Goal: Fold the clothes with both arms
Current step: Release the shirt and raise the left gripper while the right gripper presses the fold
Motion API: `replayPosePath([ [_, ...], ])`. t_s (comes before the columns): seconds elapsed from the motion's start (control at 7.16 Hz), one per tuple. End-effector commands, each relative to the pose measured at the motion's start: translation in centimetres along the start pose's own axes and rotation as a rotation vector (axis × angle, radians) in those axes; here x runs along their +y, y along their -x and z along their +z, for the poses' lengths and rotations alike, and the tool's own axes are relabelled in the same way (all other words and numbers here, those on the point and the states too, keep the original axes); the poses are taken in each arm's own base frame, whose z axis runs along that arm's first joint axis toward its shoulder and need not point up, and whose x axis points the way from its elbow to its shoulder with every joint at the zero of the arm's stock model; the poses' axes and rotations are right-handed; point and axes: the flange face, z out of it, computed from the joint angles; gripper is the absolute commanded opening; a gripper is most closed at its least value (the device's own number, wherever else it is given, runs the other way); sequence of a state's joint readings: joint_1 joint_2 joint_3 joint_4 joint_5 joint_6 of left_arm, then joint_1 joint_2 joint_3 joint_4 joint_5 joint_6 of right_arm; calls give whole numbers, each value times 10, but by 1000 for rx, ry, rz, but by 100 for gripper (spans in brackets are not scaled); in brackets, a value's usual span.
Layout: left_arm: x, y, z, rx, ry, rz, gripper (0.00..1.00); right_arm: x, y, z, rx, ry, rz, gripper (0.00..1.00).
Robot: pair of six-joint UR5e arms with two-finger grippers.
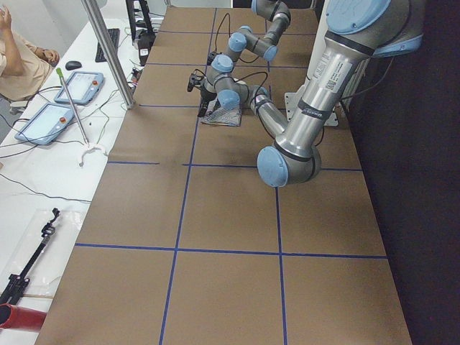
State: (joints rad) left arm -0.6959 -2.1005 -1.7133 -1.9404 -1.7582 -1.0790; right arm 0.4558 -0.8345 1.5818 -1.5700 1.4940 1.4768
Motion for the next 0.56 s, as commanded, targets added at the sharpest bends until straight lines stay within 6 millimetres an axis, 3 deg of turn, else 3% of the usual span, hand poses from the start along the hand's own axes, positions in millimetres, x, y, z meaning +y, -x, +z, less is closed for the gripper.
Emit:
replayPosePath([
  [0.0, -1, 3, -2, 3, 5, 12, 100, 42, 4, 15, 25, 5, -165, 100],
  [0.28, 0, 2, -2, 4, 6, 3, 100, 44, -1, 35, 66, -1, -218, 100],
  [0.42, 0, 2, -2, 4, 6, 3, 100, 22, -6, 41, 87, -21, -252, 100],
])
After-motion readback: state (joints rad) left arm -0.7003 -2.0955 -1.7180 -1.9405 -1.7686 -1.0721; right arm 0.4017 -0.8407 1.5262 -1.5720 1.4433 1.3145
